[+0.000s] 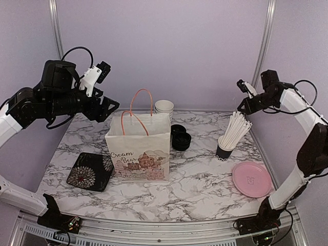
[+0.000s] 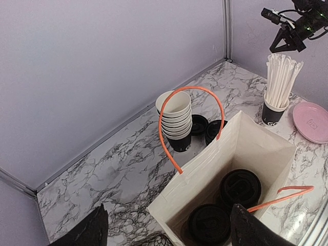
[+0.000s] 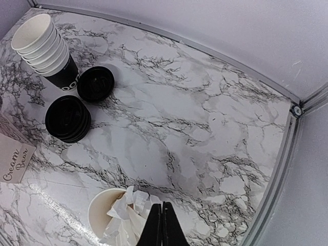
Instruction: Pack the takeout coffee
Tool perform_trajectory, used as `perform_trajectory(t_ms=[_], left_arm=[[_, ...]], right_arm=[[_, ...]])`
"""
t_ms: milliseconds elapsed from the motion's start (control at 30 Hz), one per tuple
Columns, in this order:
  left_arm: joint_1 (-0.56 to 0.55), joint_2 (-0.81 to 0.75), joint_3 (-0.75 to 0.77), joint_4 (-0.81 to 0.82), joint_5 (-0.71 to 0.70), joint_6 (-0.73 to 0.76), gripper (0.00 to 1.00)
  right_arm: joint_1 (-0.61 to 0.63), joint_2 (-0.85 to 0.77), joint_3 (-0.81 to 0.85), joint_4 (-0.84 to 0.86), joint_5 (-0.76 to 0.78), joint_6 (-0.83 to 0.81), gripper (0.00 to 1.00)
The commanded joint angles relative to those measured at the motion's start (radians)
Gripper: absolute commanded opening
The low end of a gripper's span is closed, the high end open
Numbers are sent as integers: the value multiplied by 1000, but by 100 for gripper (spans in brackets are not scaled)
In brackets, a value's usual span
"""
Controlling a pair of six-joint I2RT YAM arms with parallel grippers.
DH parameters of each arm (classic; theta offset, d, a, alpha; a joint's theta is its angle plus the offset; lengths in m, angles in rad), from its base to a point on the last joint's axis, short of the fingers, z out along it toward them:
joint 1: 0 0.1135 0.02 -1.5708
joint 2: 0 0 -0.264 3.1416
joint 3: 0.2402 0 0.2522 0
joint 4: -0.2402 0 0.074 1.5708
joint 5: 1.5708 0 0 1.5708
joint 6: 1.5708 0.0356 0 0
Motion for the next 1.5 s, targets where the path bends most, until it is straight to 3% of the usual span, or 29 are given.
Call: perform_trajectory(t_ms=[0, 400, 700, 1000, 1233, 1467], left_arm=[[-4, -28, 1, 25, -11, -4, 83], [-4, -46, 17, 24, -30, -9, 83], [-3, -96, 15, 23, -176, -27, 83], [-3, -156, -21, 21, -266, -50, 84], [-3, -180, -52, 22, -283, -68, 84], [-3, -166, -52, 21, -277, -64, 84]], right_arm=[[-6, -98, 85, -14, 2, 4, 0], [-5, -306, 171, -32, -101, 29, 0], [12, -336, 318, -9, -613, 24, 0], [264, -211, 405, 113, -835, 108, 0], [437, -50, 576, 129, -812, 113, 0], [474, 109, 679, 298, -718, 232, 0]])
